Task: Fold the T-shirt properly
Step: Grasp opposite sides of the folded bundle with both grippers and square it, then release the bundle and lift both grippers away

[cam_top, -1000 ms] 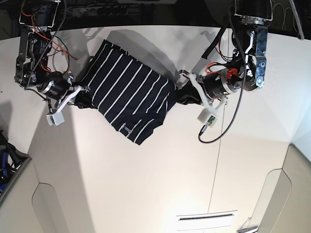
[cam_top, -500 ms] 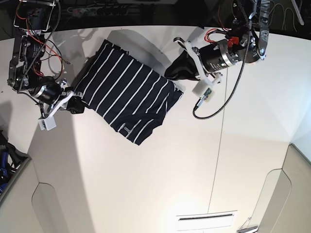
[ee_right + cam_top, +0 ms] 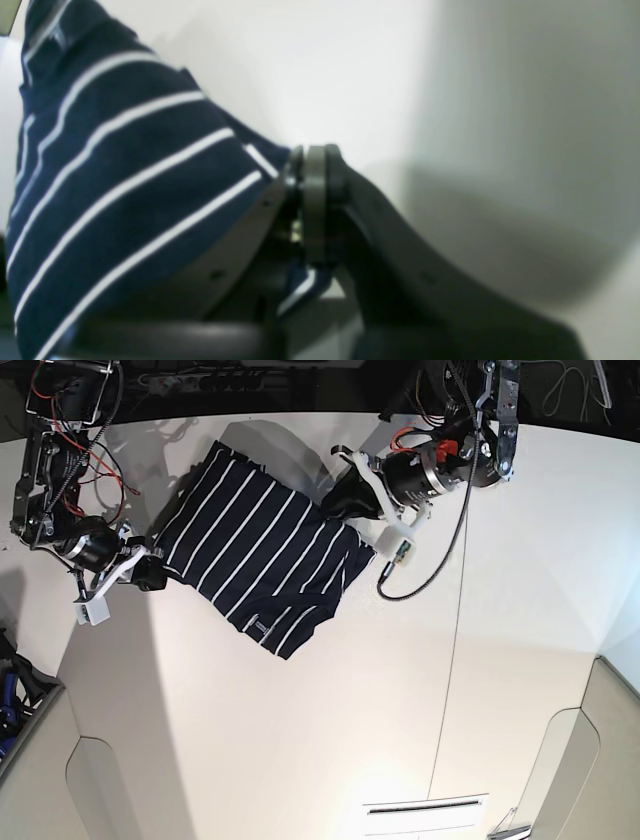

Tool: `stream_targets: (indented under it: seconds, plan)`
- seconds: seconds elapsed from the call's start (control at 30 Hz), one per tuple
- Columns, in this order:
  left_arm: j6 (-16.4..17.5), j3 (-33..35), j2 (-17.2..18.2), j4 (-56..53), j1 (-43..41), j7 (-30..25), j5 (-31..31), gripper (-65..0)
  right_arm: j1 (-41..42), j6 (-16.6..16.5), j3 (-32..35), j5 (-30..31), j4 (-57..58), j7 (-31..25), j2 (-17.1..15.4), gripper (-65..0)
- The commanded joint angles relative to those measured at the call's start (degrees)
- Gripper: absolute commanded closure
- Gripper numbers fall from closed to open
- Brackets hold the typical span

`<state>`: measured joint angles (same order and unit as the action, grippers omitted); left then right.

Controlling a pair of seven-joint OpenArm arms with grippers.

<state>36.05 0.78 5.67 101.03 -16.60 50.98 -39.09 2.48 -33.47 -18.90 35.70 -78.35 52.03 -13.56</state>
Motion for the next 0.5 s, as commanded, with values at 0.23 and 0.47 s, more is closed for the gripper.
stream_targets:
  seconds: [0.23,0.47]
  plan:
    - [0.6,0.0,-0.1,-5.0,6.8,-1.7,3.1,-4.3,-4.3,-0.5,-0.2,6.0,-1.0,-0.5,0.3,0.0]
    - [0.6,0.1,-0.1,-10.4,14.7,-2.8,4.7,-4.3,-6.8,-1.3,-0.2,8.9,-1.0,1.9,5.0,0.0]
